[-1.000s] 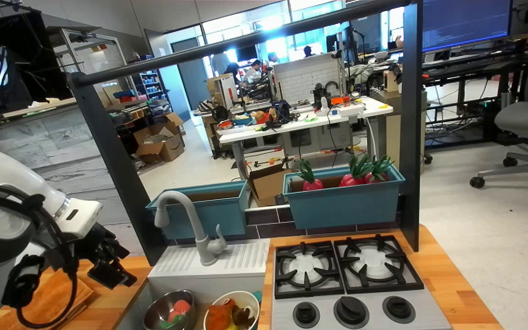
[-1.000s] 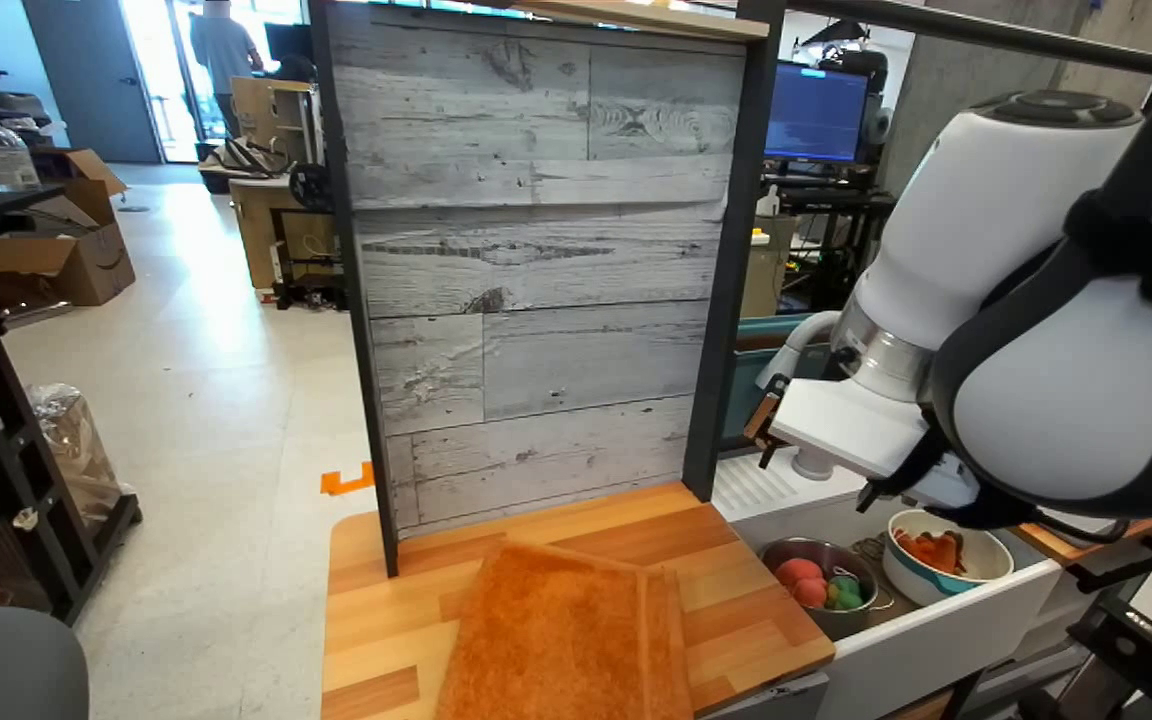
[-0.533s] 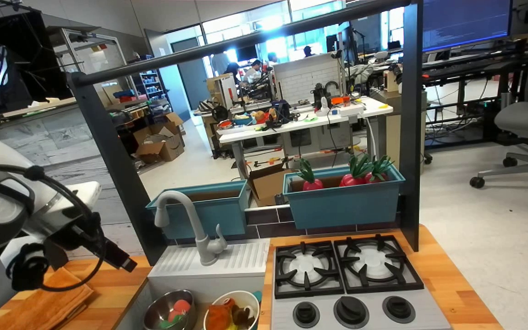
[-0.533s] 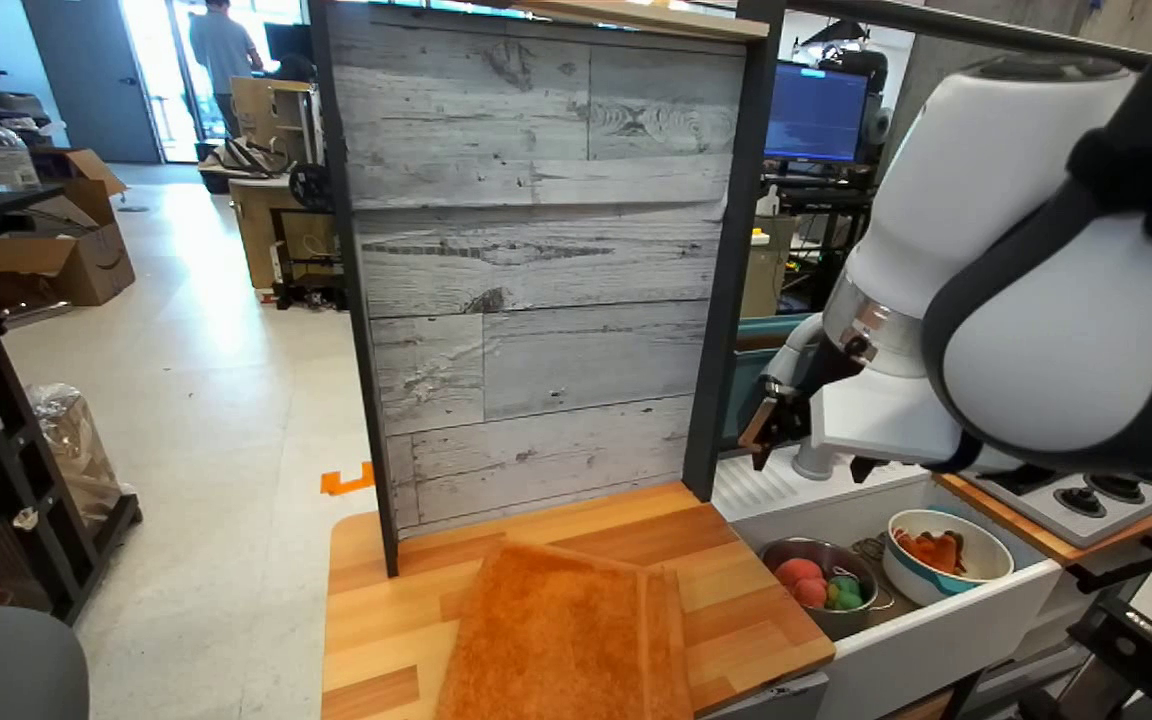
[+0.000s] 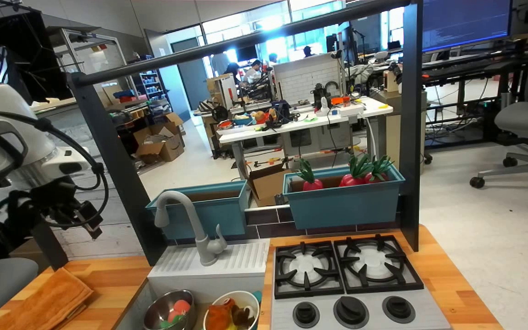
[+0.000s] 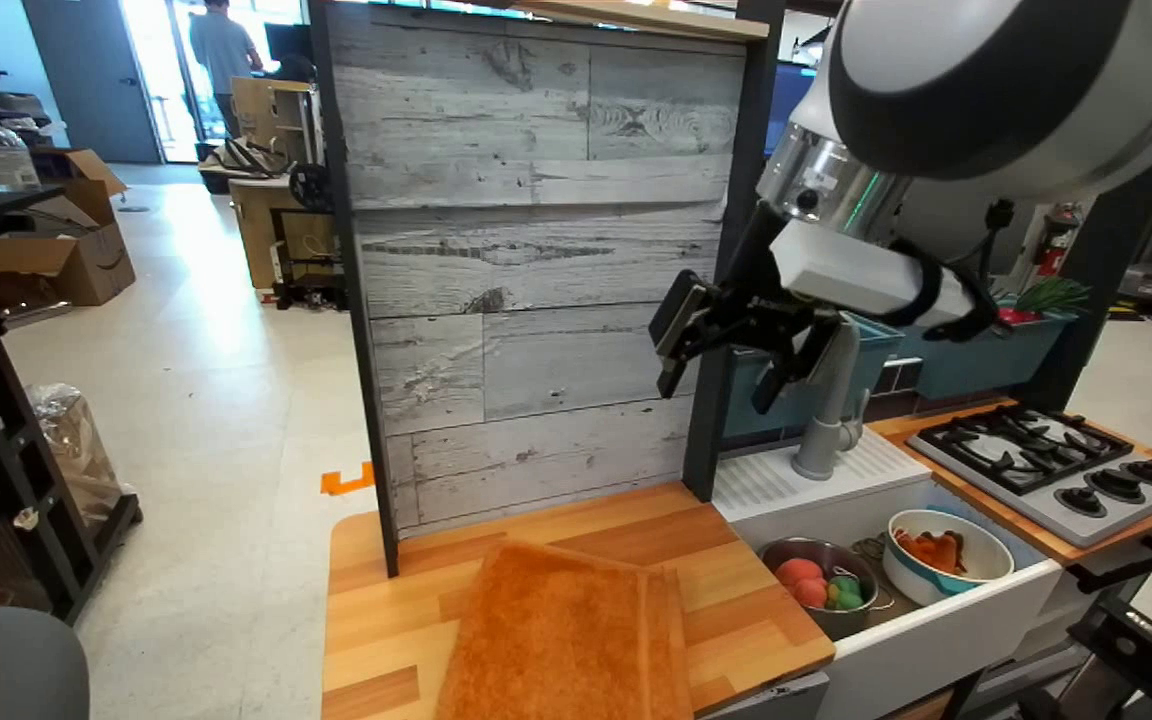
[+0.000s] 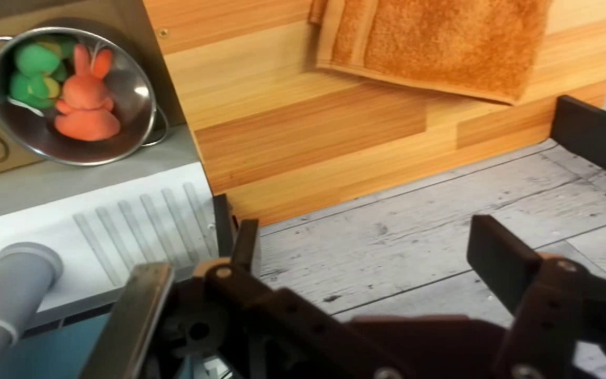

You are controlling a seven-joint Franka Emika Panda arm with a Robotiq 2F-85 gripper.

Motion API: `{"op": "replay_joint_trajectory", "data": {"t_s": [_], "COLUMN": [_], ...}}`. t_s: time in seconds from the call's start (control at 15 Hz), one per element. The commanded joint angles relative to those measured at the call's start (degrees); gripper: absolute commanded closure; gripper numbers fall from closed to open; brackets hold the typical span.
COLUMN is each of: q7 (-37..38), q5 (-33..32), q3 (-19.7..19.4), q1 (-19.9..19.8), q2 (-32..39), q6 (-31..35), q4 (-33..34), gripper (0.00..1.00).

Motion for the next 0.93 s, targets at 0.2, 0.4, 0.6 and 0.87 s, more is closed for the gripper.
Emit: {"op": "replay_joint_trajectory", "data": {"t_s": [0.2,0.4,0.6,0.87], "q7": [-3.6,-2.6,-2.6,-4.1], "q5": [-0.4,-5.5,-10.6,-15.3], "q3": [-0.2,-5.9,-7.1,-4.7], "q1": [0.3,7.7,12.8,16.5], "q2": [1.7,0.9,0.9,6.3], "q6": [-2.0,-7.9,-15.5,-20.5], "q4": [0.6,1.1,4.3,13.1], "gripper": [0.00,0.00,0.00,0.00]}}
